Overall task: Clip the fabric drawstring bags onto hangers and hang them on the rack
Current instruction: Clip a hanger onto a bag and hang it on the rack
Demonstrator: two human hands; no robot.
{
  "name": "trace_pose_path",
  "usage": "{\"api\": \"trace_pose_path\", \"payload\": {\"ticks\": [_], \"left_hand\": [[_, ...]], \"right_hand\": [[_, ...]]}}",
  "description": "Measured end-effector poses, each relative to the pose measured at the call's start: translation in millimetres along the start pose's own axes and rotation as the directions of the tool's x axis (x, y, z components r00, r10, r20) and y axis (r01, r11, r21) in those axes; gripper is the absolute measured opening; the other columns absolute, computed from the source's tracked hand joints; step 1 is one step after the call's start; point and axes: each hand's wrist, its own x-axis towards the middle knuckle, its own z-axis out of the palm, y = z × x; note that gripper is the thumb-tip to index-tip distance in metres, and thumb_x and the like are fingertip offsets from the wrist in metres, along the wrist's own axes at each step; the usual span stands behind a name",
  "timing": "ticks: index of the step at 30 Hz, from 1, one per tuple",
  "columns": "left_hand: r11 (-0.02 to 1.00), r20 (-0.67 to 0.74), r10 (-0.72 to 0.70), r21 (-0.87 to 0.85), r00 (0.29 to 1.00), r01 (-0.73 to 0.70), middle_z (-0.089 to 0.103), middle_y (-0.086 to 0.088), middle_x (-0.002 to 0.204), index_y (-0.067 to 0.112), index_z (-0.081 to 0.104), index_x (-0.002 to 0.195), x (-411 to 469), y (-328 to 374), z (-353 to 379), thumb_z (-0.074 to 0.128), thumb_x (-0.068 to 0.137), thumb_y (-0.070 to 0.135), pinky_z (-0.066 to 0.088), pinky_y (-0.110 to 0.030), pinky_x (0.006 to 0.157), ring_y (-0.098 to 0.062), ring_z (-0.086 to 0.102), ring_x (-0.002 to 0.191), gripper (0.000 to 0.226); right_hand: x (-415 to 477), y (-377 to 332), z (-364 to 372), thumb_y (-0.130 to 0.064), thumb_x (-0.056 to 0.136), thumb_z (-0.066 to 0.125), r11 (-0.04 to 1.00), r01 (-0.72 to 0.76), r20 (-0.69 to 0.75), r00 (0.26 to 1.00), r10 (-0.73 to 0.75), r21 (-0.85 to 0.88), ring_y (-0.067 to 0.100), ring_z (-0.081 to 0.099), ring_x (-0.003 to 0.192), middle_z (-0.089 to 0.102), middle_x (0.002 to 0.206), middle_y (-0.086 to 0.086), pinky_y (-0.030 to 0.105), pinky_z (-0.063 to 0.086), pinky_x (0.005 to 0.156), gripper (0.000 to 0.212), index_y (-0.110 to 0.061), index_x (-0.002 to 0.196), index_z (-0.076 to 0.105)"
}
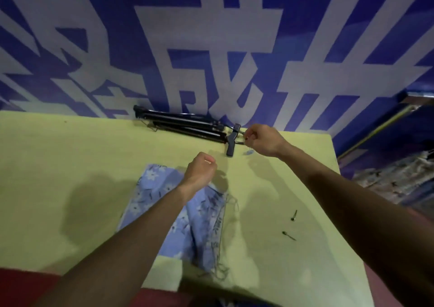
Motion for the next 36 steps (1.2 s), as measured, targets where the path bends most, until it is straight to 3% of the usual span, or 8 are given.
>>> {"api": "trace_pose_path", "payload": {"ticks": [3, 8, 11, 14, 21, 27, 32, 36], "left_hand": [[0.994, 0.122, -0.039, 0.109, 0.992, 0.026, 0.06, -0.008, 0.092, 0.023, 0.048, 0.083, -3.8, -35.5, 16.0, 0.05, 0.092, 0.021, 0.049, -0.039, 0.073, -0.032, 0.061, 0.086, 0.009], [0.944, 0.197, -0.048, 0.329, 0.979, -0.019, 0.032, -0.003, 0.056, 0.019, 0.034, 0.061, -8.5, -91.2, 44.3, 0.051, 0.091, 0.026, 0.03, -0.032, 0.057, -0.029, 0.043, 0.056, 0.035], [0.922, 0.19, -0.097, 0.387, 0.977, 0.016, 0.044, -0.005, 0.072, 0.011, 0.046, 0.088, -15.5, -104.9, 53.8, 0.054, 0.091, 0.027, 0.039, -0.033, 0.064, -0.032, 0.055, 0.073, 0.019], [0.884, 0.159, -0.147, 0.464, 0.976, 0.058, 0.054, -0.012, 0.112, 0.006, 0.039, 0.125, -18.2, -115.9, 66.8, 0.052, 0.094, 0.031, 0.05, -0.043, 0.08, -0.033, 0.058, 0.091, 0.042], [0.737, 0.112, -0.013, 0.673, 0.994, -0.067, 0.043, -0.024, 0.132, -0.002, 0.041, 0.124, -21.8, -124.9, 79.7, 0.047, 0.096, 0.009, 0.047, -0.05, 0.083, -0.042, 0.054, 0.104, 0.032], [0.726, 0.043, 0.07, 0.683, 0.997, -0.08, 0.051, -0.026, 0.122, -0.002, 0.039, 0.124, -36.8, -121.7, 80.1, 0.043, 0.095, 0.003, 0.045, -0.048, 0.068, -0.045, 0.057, 0.094, 0.03], [0.698, 0.047, 0.124, 0.706, 0.991, -0.121, 0.062, -0.025, 0.103, -0.002, 0.028, 0.134, -43.2, -116.0, 77.3, 0.045, 0.093, 0.003, 0.038, -0.039, 0.056, -0.04, 0.061, 0.078, 0.045], [0.884, 0.004, 0.051, 0.465, 0.999, -0.047, 0.052, -0.017, 0.086, 0.002, 0.033, 0.126, -39.1, -108.8, 70.8, 0.036, 0.095, 0.0, 0.034, -0.04, 0.058, -0.033, 0.05, 0.067, 0.031]], "right_hand": [[-2.9, 8.0, 28.4, -0.018, 0.09, 0.058, 0.997, -0.053, 0.065, 0.996, 0.056, -0.049, 0.028, 0.058, 0.11, 0.064, 0.12, 0.01, 0.026, 0.04, 0.082, 0.026, -0.012, 0.114, 0.064], [-15.4, 34.0, 61.1, -0.018, 0.091, 0.059, 0.989, -0.094, 0.108, 0.988, 0.106, -0.113, 0.027, 0.057, 0.112, 0.062, 0.124, 0.01, 0.024, 0.037, 0.081, 0.024, -0.009, 0.112, 0.066], [-23.3, 51.8, 73.3, -0.016, 0.091, 0.056, 0.981, -0.147, 0.121, 0.979, 0.163, -0.13, 0.028, 0.057, 0.111, 0.064, 0.122, 0.01, 0.026, 0.04, 0.082, 0.022, -0.01, 0.109, 0.068], [-38.4, 75.7, 82.5, -0.013, 0.09, 0.053, 0.97, -0.167, 0.159, 0.967, 0.197, -0.179, 0.032, 0.061, 0.105, 0.068, 0.112, 0.014, 0.032, 0.047, 0.084, 0.022, -0.004, 0.103, 0.07], [-82.4, 128.1, 99.4, -0.028, 0.085, 0.066, 0.91, -0.227, 0.229, 0.92, 0.317, -0.347, 0.031, 0.063, 0.094, 0.067, 0.106, 0.015, 0.036, 0.055, 0.078, 0.03, -0.007, 0.106, 0.066], [-114.9, 161.3, 113.5, -0.026, 0.079, 0.074, 0.902, -0.196, 0.261, 0.914, 0.31, -0.386, 0.029, 0.065, 0.091, 0.069, 0.102, 0.012, 0.035, 0.054, 0.076, 0.036, -0.011, 0.109, 0.064], [-116.9, 162.5, 121.5, -0.006, 0.085, 0.058, 0.904, -0.104, 0.194, 0.961, 0.199, -0.416, 0.035, 0.065, 0.094, 0.068, 0.104, 0.018, 0.042, 0.053, 0.079, 0.028, -0.011, 0.112, 0.064], [-108.3, 155.4, 124.5, -0.003, 0.085, 0.053, 0.929, -0.121, 0.187, 0.963, 0.195, -0.349, 0.032, 0.064, 0.094, 0.068, 0.103, 0.017, 0.036, 0.05, 0.072, 0.02, -0.005, 0.101, 0.066]]}}
